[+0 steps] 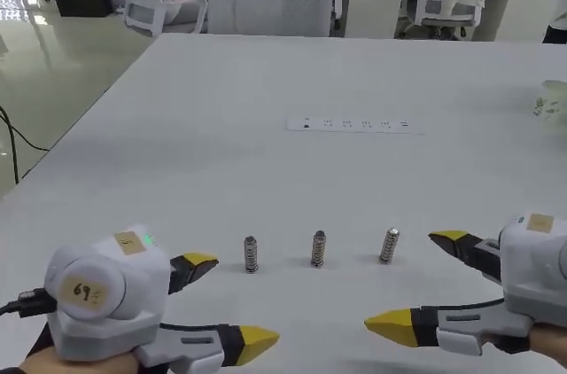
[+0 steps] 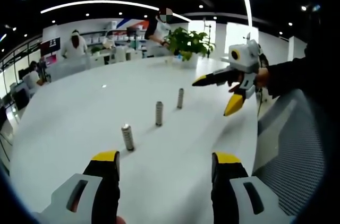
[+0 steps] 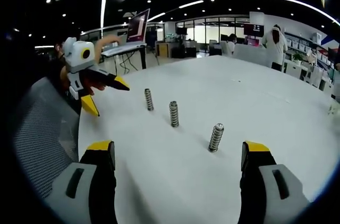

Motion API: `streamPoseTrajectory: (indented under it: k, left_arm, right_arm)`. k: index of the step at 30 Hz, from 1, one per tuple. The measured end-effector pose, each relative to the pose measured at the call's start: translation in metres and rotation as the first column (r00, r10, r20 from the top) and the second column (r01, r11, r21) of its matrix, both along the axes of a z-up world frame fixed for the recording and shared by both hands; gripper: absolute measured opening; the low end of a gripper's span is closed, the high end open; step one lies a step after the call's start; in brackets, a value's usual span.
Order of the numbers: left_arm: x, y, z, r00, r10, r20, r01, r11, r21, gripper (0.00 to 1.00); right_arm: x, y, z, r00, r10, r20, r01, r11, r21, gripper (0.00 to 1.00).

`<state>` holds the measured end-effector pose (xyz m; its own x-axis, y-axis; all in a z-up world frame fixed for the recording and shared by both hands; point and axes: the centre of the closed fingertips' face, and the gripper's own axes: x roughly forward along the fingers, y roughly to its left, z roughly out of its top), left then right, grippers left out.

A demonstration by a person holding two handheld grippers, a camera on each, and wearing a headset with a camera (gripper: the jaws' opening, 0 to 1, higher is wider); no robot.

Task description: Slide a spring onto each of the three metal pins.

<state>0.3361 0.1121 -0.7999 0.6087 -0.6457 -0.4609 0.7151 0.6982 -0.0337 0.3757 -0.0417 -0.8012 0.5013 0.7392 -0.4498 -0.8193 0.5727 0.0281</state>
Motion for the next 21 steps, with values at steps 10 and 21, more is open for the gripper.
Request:
streamPoseTrajectory:
  k: [10,21]
  left_arm:
    - [0.0002,-0.0012,-0.0043,1.0,-0.001,-0.014,0.001,1.0,0.014,0.66]
    - [0.0007,-0.0019,-0.0063,1.0,-0.001,-0.021,0.001,1.0,0.017,0.65]
  right_arm:
    - [0.0026,-0.0037,-0.001,1.0,-0.014,0.0,0.014,1.0,-0.002,0.99]
    - [0.0027,-0.0049,-0.0012,1.0,-0.018,0.0,0.018,1.0,-0.004,0.99]
